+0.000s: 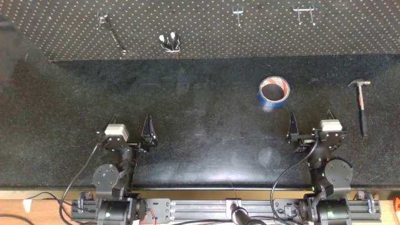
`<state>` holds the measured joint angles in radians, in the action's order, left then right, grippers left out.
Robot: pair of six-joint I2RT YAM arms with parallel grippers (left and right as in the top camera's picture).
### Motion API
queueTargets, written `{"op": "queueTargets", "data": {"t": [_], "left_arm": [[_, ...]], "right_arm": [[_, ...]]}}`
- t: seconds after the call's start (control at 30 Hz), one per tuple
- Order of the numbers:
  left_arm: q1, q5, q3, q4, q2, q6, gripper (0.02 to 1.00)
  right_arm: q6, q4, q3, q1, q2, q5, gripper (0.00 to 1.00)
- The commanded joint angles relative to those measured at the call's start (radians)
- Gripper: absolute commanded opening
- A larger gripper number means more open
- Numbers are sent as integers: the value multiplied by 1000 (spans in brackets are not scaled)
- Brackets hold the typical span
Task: Place Tools Onto Pegboard
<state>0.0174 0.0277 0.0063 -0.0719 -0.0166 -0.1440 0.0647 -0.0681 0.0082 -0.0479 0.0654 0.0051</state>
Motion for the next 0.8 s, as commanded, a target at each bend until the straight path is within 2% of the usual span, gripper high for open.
{"op": "queueTargets", "data": {"t": [0.03,0.47,0.5,0.57,0.6,0.67,0.8], "left_arm": [[4,11,-1,-8,13,33,996],[4,11,-1,-8,13,33,996],[4,11,-1,-8,13,33,996],[4,11,-1,-8,13,33,996],[4,11,-1,-8,13,33,996],[4,11,-1,-8,13,33,996],[5,11,-1,-8,13,33,996]], "right_arm": [[-14,-5,-4,-4,-7,-2,978],[-5,-4,-4,-4,-7,2,978],[10,-5,-3,-4,-7,3,978],[142,-61,34,-4,-7,1,978],[152,-143,78,-6,-7,-18,978],[151,-264,208,-65,63,5,980],[148,-299,519,-172,441,13,978]]}}
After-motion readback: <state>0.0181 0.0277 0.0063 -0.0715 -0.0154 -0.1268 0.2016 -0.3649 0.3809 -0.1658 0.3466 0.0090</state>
